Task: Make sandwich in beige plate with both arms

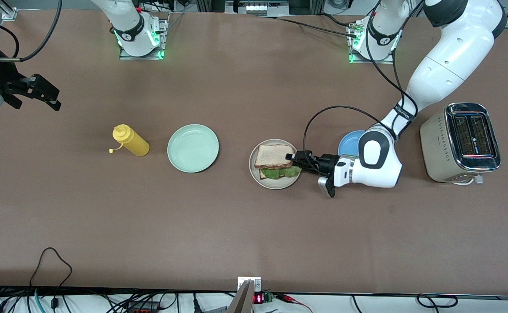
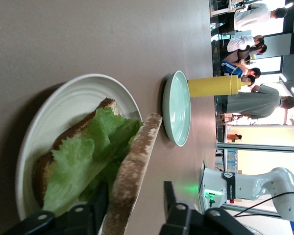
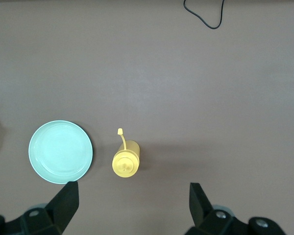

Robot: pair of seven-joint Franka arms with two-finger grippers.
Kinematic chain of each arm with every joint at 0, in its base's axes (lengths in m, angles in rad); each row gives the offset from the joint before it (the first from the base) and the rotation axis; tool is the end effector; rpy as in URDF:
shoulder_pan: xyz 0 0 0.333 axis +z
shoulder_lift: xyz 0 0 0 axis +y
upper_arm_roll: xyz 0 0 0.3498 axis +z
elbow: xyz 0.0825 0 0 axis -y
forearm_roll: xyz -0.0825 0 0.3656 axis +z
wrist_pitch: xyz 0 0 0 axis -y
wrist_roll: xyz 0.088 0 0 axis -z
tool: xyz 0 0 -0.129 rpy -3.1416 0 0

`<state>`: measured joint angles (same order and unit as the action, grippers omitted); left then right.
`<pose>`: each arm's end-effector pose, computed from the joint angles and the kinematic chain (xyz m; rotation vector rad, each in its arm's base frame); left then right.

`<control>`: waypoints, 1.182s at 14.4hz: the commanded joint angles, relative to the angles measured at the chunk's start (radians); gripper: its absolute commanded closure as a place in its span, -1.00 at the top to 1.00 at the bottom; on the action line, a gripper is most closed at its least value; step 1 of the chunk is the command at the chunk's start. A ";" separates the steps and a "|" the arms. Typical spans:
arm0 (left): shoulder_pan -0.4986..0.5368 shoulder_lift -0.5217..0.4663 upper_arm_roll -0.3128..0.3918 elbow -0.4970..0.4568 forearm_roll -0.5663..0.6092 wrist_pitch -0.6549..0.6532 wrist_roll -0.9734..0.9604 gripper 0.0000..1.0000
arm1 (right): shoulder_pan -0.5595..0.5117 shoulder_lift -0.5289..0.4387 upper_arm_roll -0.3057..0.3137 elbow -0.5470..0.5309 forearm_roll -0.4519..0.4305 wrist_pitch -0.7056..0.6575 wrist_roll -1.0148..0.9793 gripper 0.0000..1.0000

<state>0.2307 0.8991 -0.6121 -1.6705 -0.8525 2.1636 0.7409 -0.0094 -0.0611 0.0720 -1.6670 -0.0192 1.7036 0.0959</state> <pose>0.6277 -0.2404 0.1849 1.9699 -0.3389 -0.1270 0.5285 0.0322 0.6369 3.1216 -0.0493 0.1548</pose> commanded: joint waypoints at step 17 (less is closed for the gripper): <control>0.064 -0.229 0.009 0.314 0.811 -0.634 -0.327 1.00 | -0.007 -0.002 0.006 -0.010 -0.004 0.002 -0.010 1.00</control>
<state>0.3028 0.6634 -0.6084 -1.4104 -0.1229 1.6137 0.4611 -0.0094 -0.0484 0.0721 -1.6705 -0.0192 1.7071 0.0958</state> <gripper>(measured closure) 0.000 0.000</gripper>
